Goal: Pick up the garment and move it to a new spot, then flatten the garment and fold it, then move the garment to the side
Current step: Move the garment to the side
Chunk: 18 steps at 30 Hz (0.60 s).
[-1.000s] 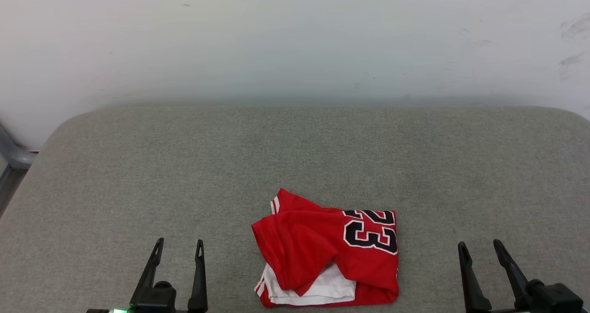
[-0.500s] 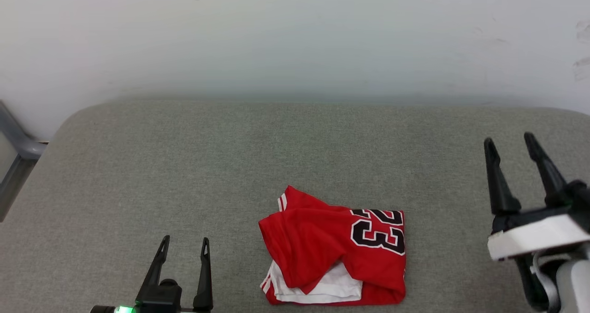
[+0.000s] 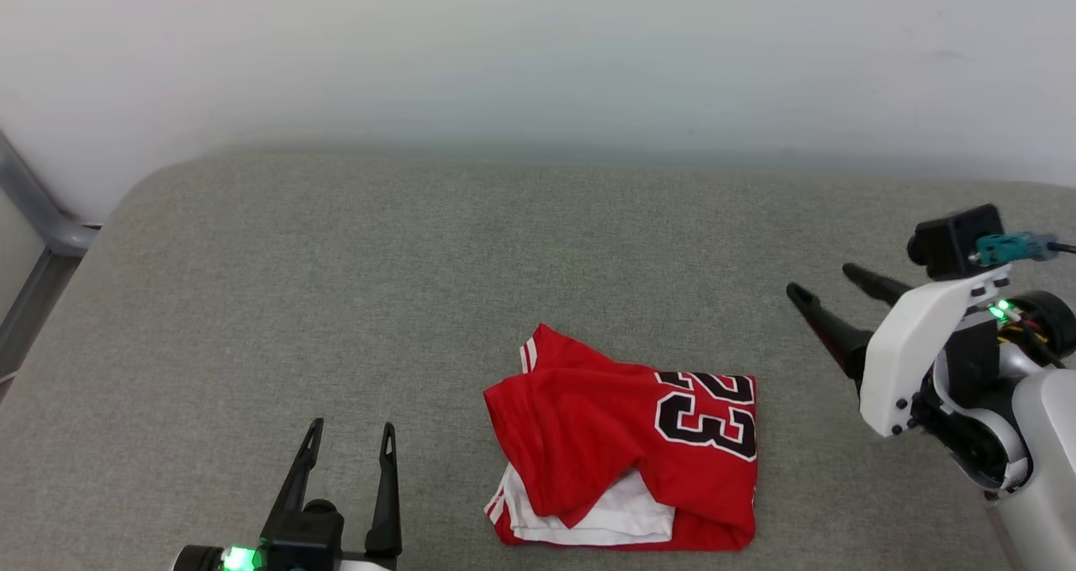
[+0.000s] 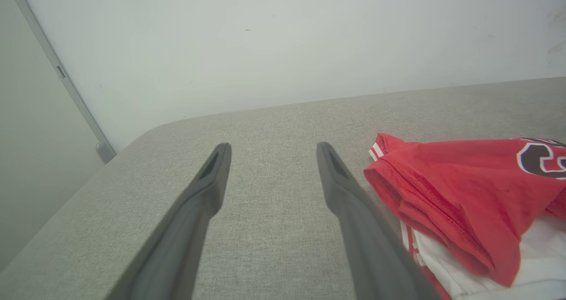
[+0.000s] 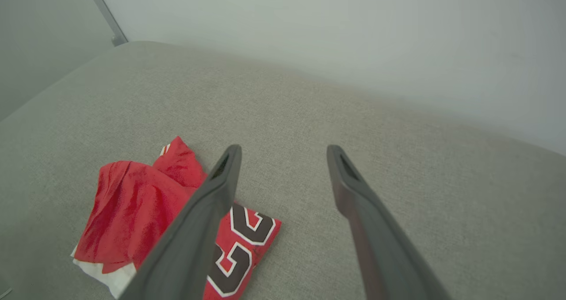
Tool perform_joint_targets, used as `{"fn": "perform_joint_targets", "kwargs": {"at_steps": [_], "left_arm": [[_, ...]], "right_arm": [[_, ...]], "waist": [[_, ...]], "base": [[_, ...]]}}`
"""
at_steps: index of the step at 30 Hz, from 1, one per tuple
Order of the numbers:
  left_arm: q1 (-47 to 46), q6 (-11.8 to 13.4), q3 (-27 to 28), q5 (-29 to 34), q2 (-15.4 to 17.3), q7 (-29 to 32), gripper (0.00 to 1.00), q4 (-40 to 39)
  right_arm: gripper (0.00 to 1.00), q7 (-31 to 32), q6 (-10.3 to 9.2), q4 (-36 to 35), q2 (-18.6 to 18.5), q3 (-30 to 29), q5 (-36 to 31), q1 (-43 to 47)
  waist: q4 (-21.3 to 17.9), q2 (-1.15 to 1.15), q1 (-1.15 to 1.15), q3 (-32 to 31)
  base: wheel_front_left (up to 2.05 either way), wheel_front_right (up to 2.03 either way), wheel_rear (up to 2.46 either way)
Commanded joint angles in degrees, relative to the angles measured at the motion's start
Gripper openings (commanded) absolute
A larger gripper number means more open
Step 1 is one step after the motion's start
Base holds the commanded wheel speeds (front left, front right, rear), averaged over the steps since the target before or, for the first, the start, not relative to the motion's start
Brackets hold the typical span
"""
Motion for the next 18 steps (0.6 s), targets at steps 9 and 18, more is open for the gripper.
{"fn": "perform_joint_targets", "kwargs": {"at_steps": [9,18], "left_arm": [[-2.82,-0.43,-1.00,0.32,-0.60,-0.14,1.00,0.31],[-5.31,-0.79,-1.70,0.20,-1.29,-0.14,1.00,0.73]], "right_arm": [[1.00,11.14,-0.05,5.30,-1.62,5.53,6.86,0.95],[1.00,10.66,-0.05,11.47,-0.22,8.47,9.16,3.53]], "waist": [[1.97,0.00,-0.01,2.84],[4.31,0.00,-0.01,6.78]], "base": [[0.00,0.00,0.00],[0.00,0.00,0.00]]}}
